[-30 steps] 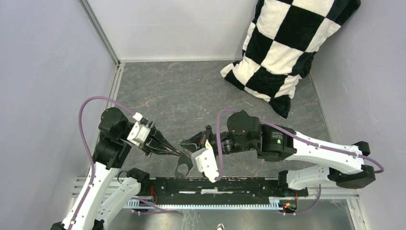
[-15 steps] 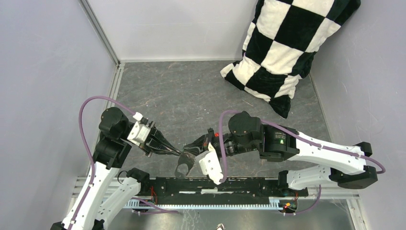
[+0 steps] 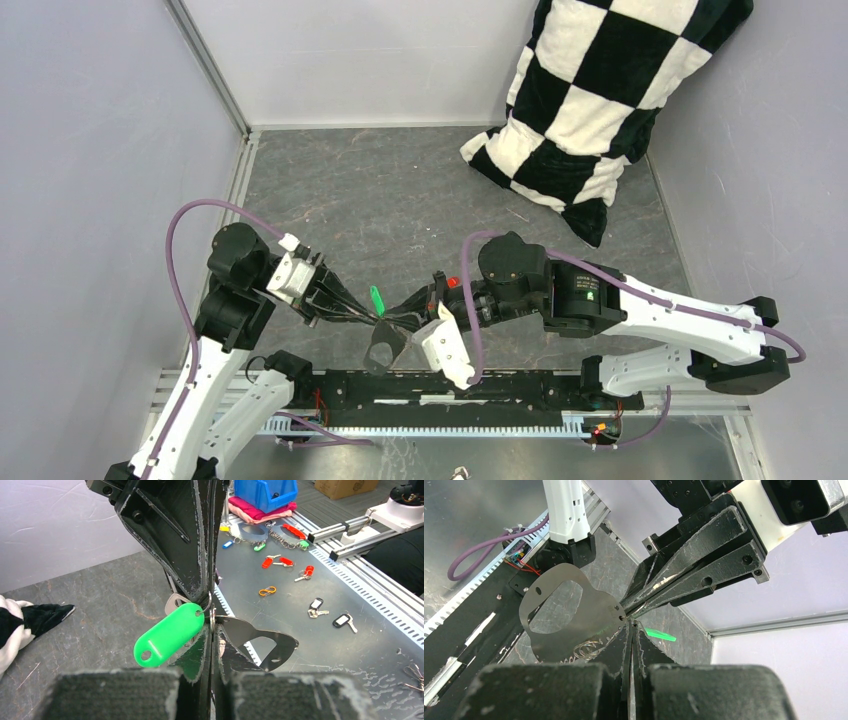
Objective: Put the keys on the keyring
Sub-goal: Insert the key onto the keyring.
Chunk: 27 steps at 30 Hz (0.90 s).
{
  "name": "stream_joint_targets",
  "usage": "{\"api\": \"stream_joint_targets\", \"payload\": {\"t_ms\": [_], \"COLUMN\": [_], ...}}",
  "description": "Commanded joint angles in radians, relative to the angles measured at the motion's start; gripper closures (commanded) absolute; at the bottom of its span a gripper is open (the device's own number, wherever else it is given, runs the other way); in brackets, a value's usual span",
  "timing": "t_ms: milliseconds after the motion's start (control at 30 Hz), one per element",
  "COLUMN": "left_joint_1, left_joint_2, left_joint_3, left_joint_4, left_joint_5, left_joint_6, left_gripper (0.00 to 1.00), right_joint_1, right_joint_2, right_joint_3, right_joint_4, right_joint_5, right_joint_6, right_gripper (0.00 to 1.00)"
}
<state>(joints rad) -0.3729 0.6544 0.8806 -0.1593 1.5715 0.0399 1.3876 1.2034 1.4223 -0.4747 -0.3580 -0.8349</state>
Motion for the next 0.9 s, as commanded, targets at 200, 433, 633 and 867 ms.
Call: {"api": "stream_joint_targets", "payload": {"t_ms": [200, 433, 633, 867], "left_joint_1": [-0.003, -0.003, -0.002, -0.002], "left_joint_2": [0.006, -0.001, -0.001, 0.004], "left_joint_3": [0.011, 0.007, 0.003, 0.005], "left_joint_4": [0.021, 0.02, 0.02, 0.023], "left_joint_5": [0.057, 0.06, 0.06, 0.061], "left_joint_6": [-0.037, -0.037, -0.037, -0.036], "left_gripper": [0.98, 0.98, 0.98, 0.98], "right_joint_1": [0.006, 0.006, 0.007, 0.006], "right_joint_2": [0.021, 0.02, -0.003, -0.006], "right_joint_3": [0.038, 0.027, 0.008, 0.01], "right_joint_4": [0.02, 0.068, 0.092, 0.105], "right_joint_5": [-0.045, -0.034, -0.026, -0.021], "right_joint_6": [-0.01, -0.006, 0.003, 0.006], "right_gripper": [1.0, 1.0, 1.0, 1.0]}}
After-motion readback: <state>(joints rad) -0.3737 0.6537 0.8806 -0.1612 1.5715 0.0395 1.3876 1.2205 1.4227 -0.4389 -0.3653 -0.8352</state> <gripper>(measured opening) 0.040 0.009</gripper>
